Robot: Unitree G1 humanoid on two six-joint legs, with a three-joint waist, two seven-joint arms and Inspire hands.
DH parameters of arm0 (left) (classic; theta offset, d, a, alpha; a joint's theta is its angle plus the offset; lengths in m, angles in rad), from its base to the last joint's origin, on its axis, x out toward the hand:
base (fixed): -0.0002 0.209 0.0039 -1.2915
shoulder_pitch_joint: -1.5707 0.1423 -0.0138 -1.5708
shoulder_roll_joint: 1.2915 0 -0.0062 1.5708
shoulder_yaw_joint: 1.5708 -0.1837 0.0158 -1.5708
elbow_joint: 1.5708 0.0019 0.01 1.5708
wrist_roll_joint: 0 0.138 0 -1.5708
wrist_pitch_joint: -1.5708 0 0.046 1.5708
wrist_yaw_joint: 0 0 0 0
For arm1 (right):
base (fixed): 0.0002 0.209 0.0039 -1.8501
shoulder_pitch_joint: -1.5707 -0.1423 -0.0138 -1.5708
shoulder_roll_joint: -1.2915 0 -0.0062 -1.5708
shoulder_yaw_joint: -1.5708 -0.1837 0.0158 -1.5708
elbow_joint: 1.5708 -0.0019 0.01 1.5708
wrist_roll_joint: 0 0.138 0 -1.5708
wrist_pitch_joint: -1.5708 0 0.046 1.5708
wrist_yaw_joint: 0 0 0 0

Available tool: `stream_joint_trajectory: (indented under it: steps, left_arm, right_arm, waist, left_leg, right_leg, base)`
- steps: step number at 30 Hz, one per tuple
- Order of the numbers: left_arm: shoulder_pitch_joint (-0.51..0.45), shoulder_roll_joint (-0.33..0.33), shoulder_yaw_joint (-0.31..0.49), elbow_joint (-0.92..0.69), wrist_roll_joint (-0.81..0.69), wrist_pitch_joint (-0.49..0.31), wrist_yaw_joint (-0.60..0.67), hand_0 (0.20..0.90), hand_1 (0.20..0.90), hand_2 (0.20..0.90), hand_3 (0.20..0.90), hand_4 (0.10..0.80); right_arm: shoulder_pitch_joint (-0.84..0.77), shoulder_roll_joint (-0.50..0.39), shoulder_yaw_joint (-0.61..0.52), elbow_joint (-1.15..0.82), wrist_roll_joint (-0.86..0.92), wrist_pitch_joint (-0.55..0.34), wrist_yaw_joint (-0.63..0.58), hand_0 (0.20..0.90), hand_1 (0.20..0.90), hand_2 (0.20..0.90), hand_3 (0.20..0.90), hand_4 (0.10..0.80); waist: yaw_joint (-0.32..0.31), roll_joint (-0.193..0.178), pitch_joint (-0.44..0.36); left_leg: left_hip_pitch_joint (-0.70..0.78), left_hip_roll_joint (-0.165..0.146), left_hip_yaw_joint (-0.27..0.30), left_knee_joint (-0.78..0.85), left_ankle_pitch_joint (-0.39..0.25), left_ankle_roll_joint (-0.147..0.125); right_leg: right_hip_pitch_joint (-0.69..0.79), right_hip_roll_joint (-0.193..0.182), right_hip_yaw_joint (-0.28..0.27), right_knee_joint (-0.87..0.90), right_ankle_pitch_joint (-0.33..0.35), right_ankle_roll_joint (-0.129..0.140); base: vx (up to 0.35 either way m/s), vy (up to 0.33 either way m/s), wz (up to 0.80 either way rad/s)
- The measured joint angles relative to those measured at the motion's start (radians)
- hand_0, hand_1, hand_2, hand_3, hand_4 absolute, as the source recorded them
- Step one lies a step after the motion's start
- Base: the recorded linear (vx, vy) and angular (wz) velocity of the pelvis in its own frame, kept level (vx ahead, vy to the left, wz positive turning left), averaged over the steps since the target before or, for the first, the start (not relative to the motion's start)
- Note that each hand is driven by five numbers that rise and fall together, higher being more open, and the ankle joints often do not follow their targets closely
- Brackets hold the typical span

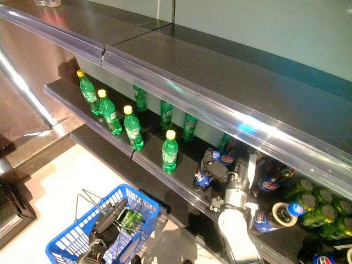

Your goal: Pick up the drink and place into the basket.

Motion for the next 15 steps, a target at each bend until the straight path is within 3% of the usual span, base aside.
stream_joint_trajectory:
  steps: [15]
  left_arm:
    - [0.0, 0.004, 0.0, 0.0, 0.021, 0.014, 0.0, 0.3, 0.3, 0.3, 0.2, 0.1]
  right_arm:
    - [-0.026, 0.007, 0.002, 0.049, 0.021, -0.007, -0.014, 0.9, 0.9, 0.9, 0.9, 0.8]
  waist:
    - [0.01, 0.0, 0.0]
  left_leg:
    - [0.0, 0.0, -0.003, 0.0, 0.0, 0.0]
  right_leg:
    - [0.002, 0.0, -0.006, 0.0, 0.0, 0.0]
  base:
    - [0.004, -0.001, 0.0]
